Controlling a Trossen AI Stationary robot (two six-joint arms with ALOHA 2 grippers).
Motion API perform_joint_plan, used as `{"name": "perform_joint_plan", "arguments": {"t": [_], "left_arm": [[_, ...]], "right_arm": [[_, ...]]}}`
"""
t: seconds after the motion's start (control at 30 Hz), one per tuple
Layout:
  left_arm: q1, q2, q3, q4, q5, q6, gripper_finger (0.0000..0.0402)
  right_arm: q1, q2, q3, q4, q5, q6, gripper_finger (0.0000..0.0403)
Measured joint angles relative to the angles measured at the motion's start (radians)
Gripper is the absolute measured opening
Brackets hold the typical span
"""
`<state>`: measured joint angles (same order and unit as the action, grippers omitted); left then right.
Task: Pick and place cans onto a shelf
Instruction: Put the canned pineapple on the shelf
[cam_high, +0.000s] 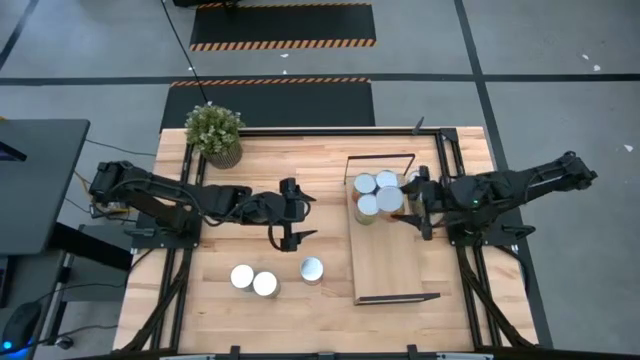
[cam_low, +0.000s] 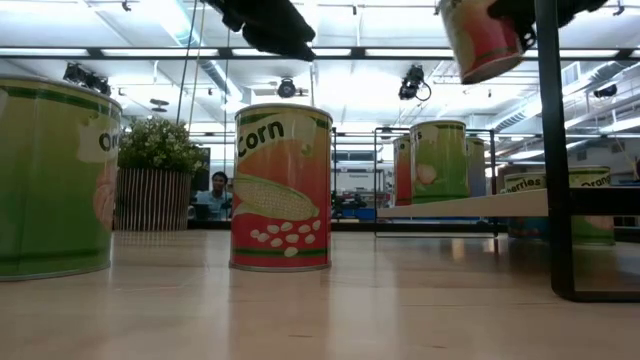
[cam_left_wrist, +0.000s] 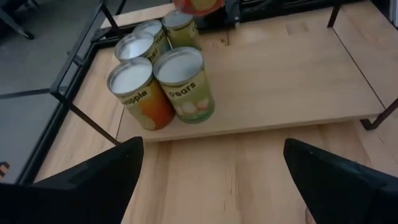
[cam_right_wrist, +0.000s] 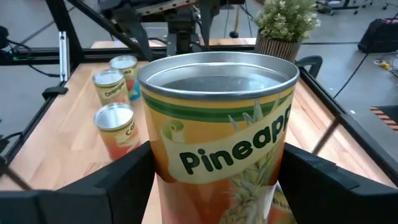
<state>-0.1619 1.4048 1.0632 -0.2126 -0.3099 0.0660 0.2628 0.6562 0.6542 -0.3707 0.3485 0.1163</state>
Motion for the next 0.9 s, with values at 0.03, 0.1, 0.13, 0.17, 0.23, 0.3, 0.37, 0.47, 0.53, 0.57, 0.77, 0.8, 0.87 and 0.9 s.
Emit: {"name": "perform_joint_plan", "arguments": {"t": [0.03, 0.1, 0.13, 0.17, 0.23, 0.3, 0.37, 0.47, 0.53, 0.57, 0.77, 0.8, 0.87, 0.9], "left_arm": [[0.000, 0.000, -0.006, 0.006, 0.000, -0.003, 0.0393], [0.001, 0.000, -0.008, 0.005, 0.000, -0.004, 0.0393], [0.001, 0.000, -0.008, 0.006, 0.000, -0.004, 0.0393], [0.001, 0.000, -0.008, 0.006, 0.000, -0.005, 0.0393], [0.001, 0.000, -0.008, 0.010, 0.000, -0.005, 0.0393], [0.001, -0.001, -0.008, 0.014, 0.000, -0.004, 0.0393], [0.001, -0.008, -0.008, 0.013, 0.000, -0.005, 0.0393], [0.001, -0.010, -0.008, 0.016, 0.000, -0.007, 0.0393], [0.001, -0.010, -0.008, 0.013, 0.000, -0.010, 0.0393], [0.001, -0.010, -0.008, 0.014, 0.000, -0.010, 0.0393], [0.001, -0.010, -0.008, 0.000, 0.000, -0.019, 0.0393], [0.001, -0.010, -0.008, -0.003, 0.000, -0.022, 0.0393], [0.001, -0.010, -0.008, -0.002, 0.000, -0.025, 0.0393], [0.001, -0.010, -0.008, -0.002, 0.000, -0.025, 0.0393]], "right_arm": [[0.013, -0.018, -0.005, -0.006, 0.017, 0.008, 0.0312], [0.031, -0.047, -0.016, -0.037, 0.056, 0.029, 0.0312], [0.037, -0.056, -0.025, -0.055, 0.071, 0.042, 0.0312], [0.042, -0.065, -0.034, -0.059, 0.081, 0.054, 0.0312], [0.051, -0.082, -0.061, -0.064, 0.081, 0.080, 0.0312], [0.055, -0.085, -0.093, -0.049, 0.094, 0.113, 0.0312], [0.060, -0.084, -0.129, -0.049, 0.123, 0.150, 0.0312], [0.064, -0.082, -0.175, -0.056, 0.153, 0.196, 0.0312], [0.064, -0.083, -0.195, -0.050, 0.156, 0.213, 0.0312], [0.064, -0.083, -0.203, -0.053, 0.156, 0.223, 0.0312], [0.064, -0.083, -0.248, -0.051, 0.159, 0.277, 0.0312], [0.064, -0.083, -0.259, -0.048, 0.159, 0.291, 0.0312], [0.064, -0.083, -0.290, -0.040, 0.159, 0.320, 0.0312], [0.064, -0.082, -0.304, -0.043, 0.159, 0.333, 0.0312]]}}
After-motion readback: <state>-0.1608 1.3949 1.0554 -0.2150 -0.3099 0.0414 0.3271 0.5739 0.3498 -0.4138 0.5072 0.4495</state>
